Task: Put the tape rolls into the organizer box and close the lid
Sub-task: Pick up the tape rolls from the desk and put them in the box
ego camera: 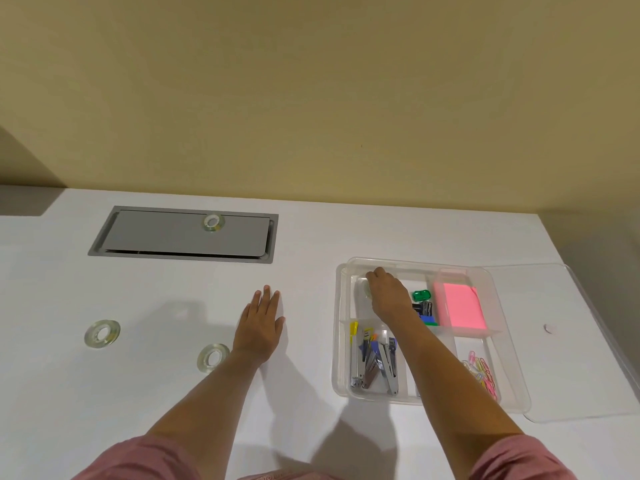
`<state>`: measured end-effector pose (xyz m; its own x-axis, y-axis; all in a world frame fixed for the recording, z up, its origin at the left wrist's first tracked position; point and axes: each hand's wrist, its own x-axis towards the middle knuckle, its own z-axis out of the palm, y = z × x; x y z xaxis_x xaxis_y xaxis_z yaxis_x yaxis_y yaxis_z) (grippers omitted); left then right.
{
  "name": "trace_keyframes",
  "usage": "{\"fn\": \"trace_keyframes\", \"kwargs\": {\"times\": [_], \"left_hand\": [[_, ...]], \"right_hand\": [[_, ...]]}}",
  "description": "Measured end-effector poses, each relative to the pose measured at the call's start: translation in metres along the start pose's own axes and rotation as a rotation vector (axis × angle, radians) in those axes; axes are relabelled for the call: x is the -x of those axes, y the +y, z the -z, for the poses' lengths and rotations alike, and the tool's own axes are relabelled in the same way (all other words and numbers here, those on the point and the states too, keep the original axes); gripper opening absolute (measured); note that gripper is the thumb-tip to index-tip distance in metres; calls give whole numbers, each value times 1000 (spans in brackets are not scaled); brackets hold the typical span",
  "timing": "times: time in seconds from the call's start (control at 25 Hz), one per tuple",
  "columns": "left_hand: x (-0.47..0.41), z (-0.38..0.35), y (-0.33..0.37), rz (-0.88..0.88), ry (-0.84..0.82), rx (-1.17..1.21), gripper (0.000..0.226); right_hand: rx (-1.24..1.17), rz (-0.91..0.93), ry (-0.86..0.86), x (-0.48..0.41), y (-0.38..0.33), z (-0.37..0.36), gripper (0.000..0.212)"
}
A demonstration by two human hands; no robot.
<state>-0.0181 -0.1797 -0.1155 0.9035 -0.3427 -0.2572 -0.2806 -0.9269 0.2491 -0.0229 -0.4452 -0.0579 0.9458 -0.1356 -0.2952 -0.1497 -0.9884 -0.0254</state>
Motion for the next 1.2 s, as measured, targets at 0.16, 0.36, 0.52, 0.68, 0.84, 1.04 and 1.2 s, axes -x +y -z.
{"fn": "trace_keyframes", "kwargs": {"times": [0.16,0.36,0.52,0.68,0.84,1.04,1.2], "left_hand": [[0,1,-1,-4,0,-2,58],[-1,3,-3,5,-51,-7,58],[-7,14,-9,15,-99,-32,54],[6,22,-23,41,-30,-77,51],[27,31,-38,43,50,-57,49],[57,40,-64,33,74,-33,49],[81,41,-91,27,68,-29,48]], "right_hand": [[24,34,56,4,-1,-4,49],[49,16,70,5,1,-2,45],[2,-34,110,6,-2,1,43],[-139,-76,270,16,-17,7,39],[-265,-39,428,32,-51,17,33],[-280,9,434,54,-103,12,26],[-263,10,320,68,-141,-6,29]]}}
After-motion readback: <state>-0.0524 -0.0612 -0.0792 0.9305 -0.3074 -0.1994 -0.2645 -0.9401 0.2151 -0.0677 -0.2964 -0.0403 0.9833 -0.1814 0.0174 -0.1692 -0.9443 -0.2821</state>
